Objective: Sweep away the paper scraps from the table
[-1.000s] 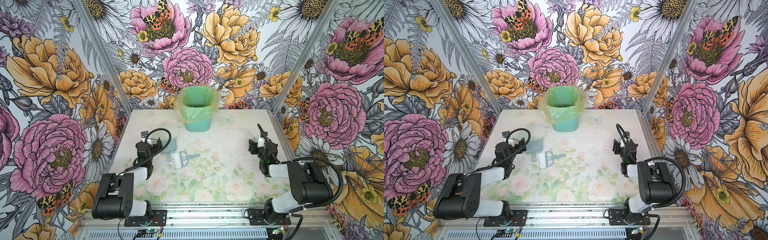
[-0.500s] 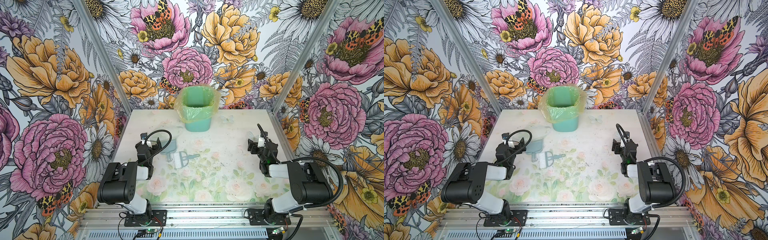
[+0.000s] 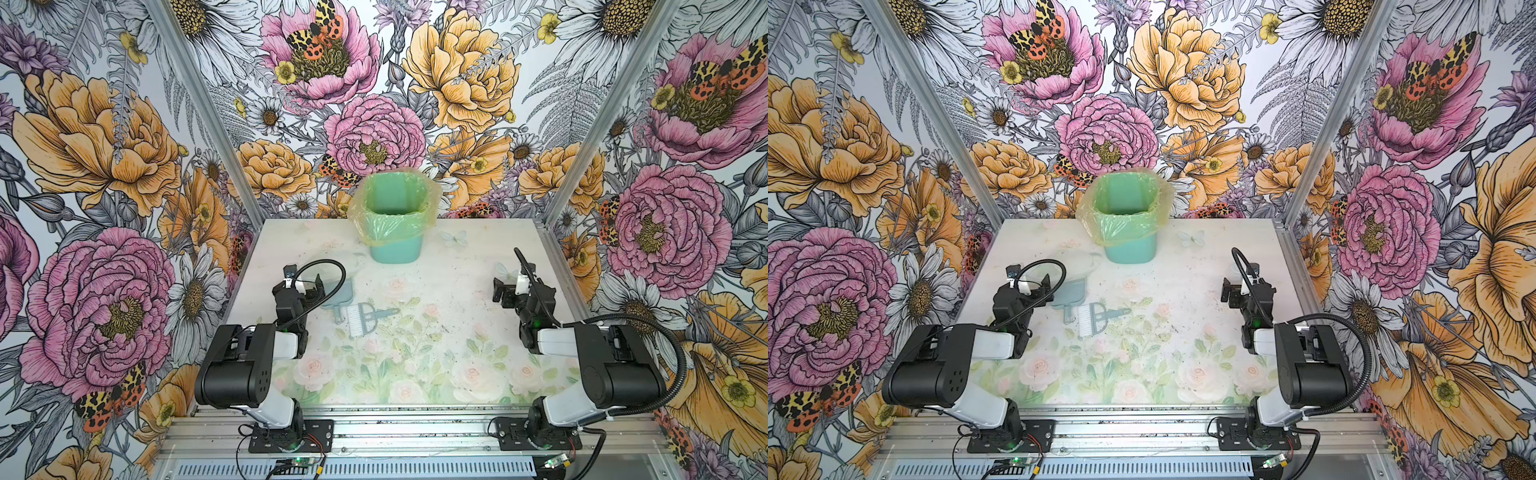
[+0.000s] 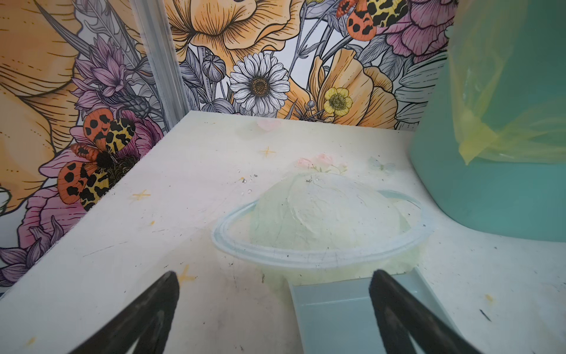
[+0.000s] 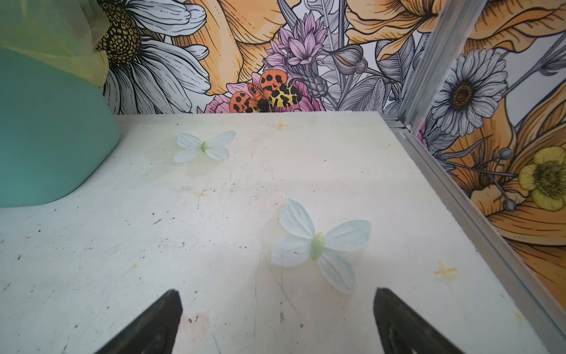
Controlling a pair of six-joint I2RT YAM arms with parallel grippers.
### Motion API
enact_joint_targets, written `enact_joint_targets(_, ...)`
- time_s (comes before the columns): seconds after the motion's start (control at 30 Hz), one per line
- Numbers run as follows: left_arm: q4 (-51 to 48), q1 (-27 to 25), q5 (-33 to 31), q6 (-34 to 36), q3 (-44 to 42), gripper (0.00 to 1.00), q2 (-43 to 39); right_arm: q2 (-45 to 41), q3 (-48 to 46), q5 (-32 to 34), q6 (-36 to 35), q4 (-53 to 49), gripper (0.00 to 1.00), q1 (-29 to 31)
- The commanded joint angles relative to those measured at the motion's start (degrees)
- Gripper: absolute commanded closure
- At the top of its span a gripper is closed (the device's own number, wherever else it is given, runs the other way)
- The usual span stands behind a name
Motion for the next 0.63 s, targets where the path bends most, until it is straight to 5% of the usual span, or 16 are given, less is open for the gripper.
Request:
enact_joint_targets(0.0, 0.7, -0.3, -0.7, 0.5, 1.1, 0.01, 0.0, 0.4, 0.9, 0.5, -0.2, 2.0, 0.0, 0.0)
enact_joint_targets(0.6, 0.8, -0.7, -1.0, 0.7, 1.0, 0.02, 0.0, 0.4, 0.9, 0.5, -0.1, 1.9, 0.0, 0.0)
